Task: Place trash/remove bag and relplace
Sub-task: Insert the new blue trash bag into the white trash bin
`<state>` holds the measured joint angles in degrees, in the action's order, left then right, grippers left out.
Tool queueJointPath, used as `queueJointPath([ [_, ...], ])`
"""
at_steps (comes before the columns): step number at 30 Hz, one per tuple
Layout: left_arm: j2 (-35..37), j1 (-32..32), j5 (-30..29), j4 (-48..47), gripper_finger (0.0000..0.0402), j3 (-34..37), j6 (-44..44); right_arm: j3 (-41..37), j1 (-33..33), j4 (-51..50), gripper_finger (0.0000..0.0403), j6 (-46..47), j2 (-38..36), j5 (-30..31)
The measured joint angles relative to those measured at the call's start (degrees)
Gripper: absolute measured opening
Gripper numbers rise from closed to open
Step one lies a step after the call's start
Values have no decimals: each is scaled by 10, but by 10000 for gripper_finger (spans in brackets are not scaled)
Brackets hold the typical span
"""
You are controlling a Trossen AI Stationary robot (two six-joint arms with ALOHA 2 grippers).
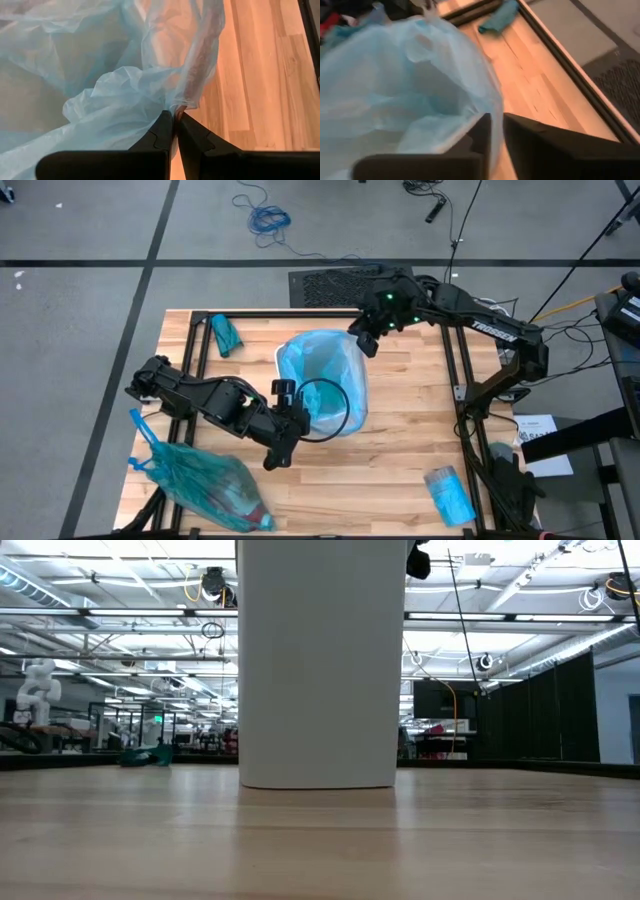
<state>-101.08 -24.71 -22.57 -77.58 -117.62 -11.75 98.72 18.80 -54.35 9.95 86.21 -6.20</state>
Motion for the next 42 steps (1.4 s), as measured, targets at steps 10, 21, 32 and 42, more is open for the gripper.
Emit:
queueJointPath([
  [10, 0, 0, 0, 1, 24, 0, 0, 0, 15, 18, 2, -9, 14, -66],
  [21, 0, 0, 0, 2, 24, 0, 0, 0, 47, 33, 0, -13, 63, -122],
  [32, 0, 0, 1, 2, 24, 0, 0, -1, 43, 28, 0, -19, 84, -192],
  [42, 0, 0, 1, 1, 24, 0, 0, -1, 43, 35, 0, -12, 57, -158],
])
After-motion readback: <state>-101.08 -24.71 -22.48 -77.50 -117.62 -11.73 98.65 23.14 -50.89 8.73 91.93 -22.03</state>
